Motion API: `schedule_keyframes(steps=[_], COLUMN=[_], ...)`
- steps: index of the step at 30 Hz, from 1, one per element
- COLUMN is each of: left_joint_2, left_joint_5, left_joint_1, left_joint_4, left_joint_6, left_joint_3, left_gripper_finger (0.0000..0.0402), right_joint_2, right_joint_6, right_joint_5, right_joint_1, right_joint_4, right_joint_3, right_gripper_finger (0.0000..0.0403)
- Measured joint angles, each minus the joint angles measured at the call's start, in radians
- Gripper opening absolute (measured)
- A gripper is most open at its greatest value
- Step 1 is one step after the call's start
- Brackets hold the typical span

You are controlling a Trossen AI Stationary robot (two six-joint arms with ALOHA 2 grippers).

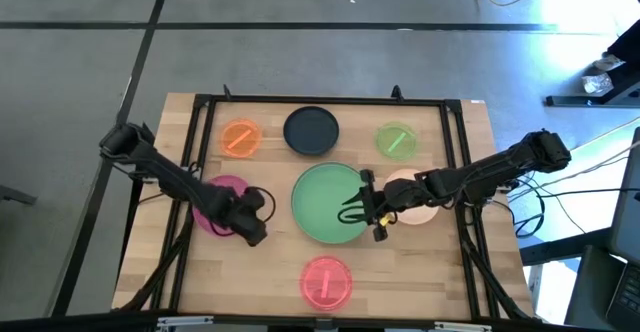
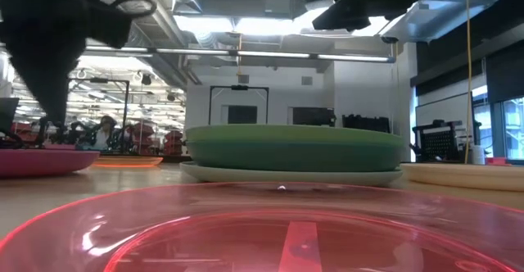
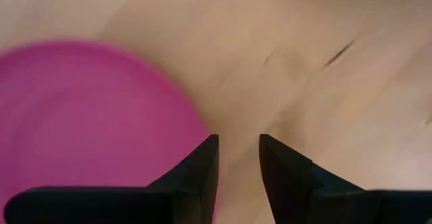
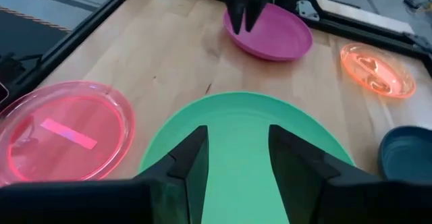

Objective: Stack plastic plates
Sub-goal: Stack the pink plate on top of the light green plate

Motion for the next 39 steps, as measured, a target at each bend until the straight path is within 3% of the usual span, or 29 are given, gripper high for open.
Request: schedule_keyframes(steps=[14, 27, 33, 39], left_joint_2=[0.156, 0.209, 0.209, 0.209], left_joint_5=[0.033, 0.034, 0.014, 0.007], left_joint_1=[0.024, 0.041, 0.017, -0.008], left_joint_4=[-0.006, -0.009, -0.018, -0.027], left_joint_6=[-0.014, 0.145, 0.170, 0.171], left_joint_3=[0.000, 0.000, 0.000, -0.001], left_gripper_finger=[0.0100, 0.0098, 0.0067, 0.0011], right_joint_2=[0.000, 0.001, 0.001, 0.001], right_joint_6=[-0.029, 0.055, -0.016, -0.036], right_joint_5=[0.004, 0.005, 0.091, 0.094], right_joint_1=[0.000, 0.000, 0.000, 0.000], right_joint_4=[-0.019, -0.016, 0.017, 0.065], right_joint_3=[0.000, 0.000, 0.000, 0.000], right_gripper_finger=[0.0145, 0.0145, 0.0145, 0.0145])
